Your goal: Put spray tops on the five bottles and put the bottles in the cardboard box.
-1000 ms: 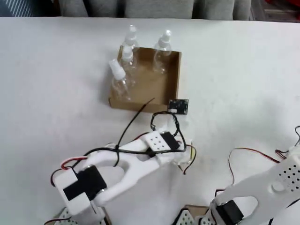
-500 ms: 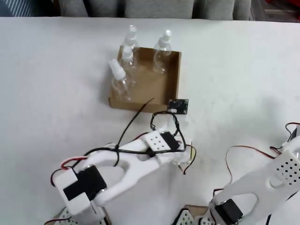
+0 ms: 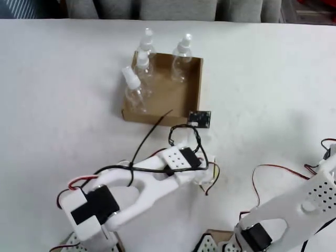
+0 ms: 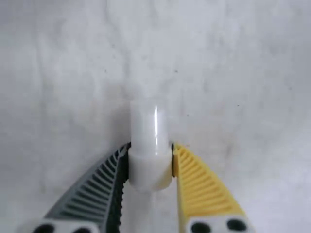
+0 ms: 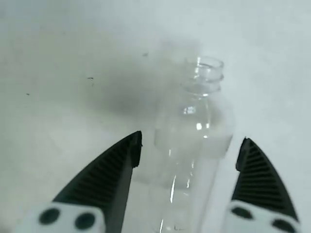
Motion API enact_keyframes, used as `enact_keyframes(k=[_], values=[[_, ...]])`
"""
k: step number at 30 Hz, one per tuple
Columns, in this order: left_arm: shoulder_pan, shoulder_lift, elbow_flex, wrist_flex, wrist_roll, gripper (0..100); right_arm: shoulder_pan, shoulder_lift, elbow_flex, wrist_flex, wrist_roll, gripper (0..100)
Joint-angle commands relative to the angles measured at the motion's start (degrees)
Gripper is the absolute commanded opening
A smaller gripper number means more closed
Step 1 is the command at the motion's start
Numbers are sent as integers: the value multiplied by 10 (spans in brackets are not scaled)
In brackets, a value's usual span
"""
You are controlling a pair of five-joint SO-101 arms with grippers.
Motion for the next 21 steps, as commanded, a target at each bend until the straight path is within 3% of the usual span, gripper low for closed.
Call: enact_keyframes(k=[1,11,13,17,21], values=[[-10,-36,-4,4,-7,22,0,-23,-4,-8,7,233],[-10,-36,-4,4,-7,22,-5,22,-41,-19,22,221],[-10,-36,-4,4,-7,22,-5,29,-50,-19,23,183],[-10,-36,-4,4,-7,22,-10,45,-80,-19,23,5],[-10,-38,-4,7,-7,22,-15,39,-122,26,18,16]])
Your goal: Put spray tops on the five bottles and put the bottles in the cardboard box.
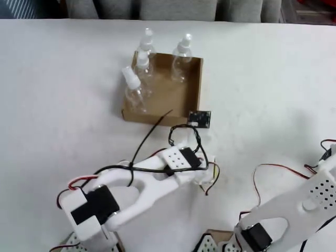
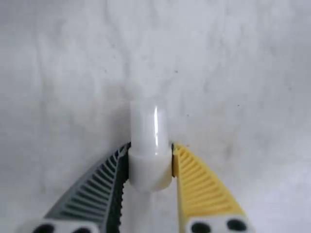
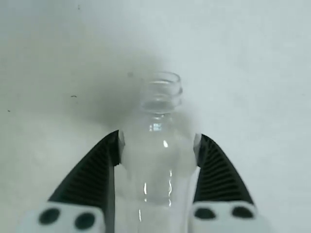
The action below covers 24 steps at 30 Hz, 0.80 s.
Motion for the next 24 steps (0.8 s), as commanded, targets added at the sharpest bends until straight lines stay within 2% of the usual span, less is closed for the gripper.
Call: enact_keyframes(k=[1,6,15,20,24], values=[[-10,-39,-4,8,-10,22,-16,-25,-55,30,-8,12],[-10,-40,-6,16,-88,21,-17,-120,-4,30,-67,16],[-18,-116,-13,102,-206,21,-95,-439,355,15,-70,17],[-73,-203,-13,158,-261,21,-160,-596,527,-23,-93,17],[-141,-268,-13,166,-286,21,-233,-700,635,-44,-127,19]])
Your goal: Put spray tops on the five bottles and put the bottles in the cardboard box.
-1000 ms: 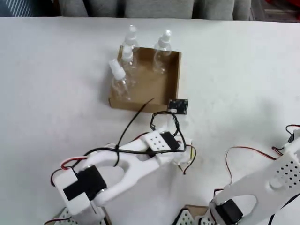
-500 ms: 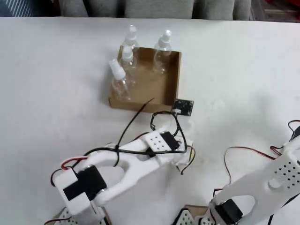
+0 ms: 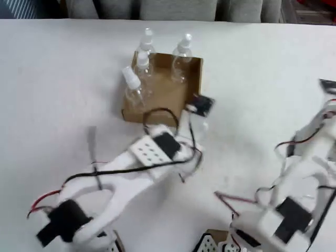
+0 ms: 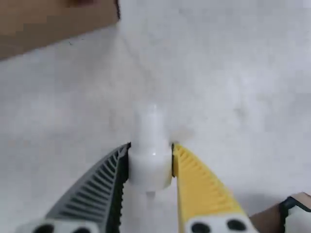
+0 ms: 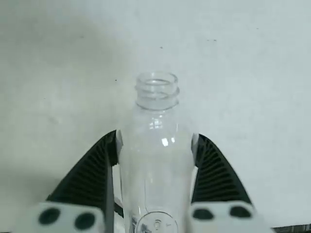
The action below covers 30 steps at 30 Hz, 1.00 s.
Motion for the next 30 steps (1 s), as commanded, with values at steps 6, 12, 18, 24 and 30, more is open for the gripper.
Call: enact_keyframes(k=[6,12,18,24,30], values=[[-139,-171,-13,15,-28,23,-210,-210,135,-39,-135,20],[-197,-239,-13,13,-28,24,-385,-319,210,-114,-222,21],[-240,-297,-13,11,-28,24,-485,-368,283,-251,-224,21],[-294,-318,-12,-52,-25,24,-572,-373,387,-426,-225,21],[-344,-320,-12,-111,-25,24,-640,-374,469,-502,-225,19]])
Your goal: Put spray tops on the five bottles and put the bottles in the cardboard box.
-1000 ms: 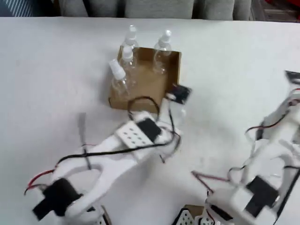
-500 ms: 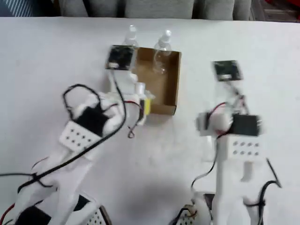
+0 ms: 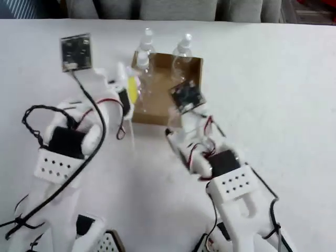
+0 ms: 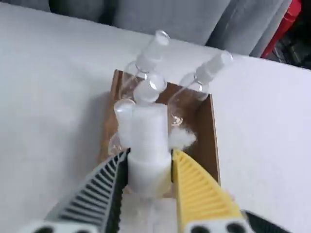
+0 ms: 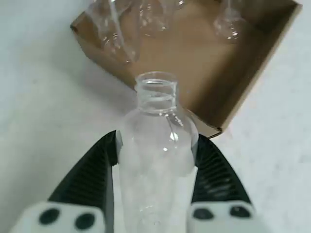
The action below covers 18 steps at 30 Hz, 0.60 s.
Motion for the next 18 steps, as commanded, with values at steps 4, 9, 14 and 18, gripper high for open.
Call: enact_keyframes(k=[4,9,14,18], values=[[-34,-26,-12,-80,-2,24,-71,-15,33,-29,-2,18],[-30,-26,-13,-130,-2,23,-106,-17,51,-25,-2,17],[-34,-27,-6,-191,-2,21,-109,-81,62,18,-4,17],[-29,-55,44,-256,-2,21,-107,-187,120,19,-4,17]])
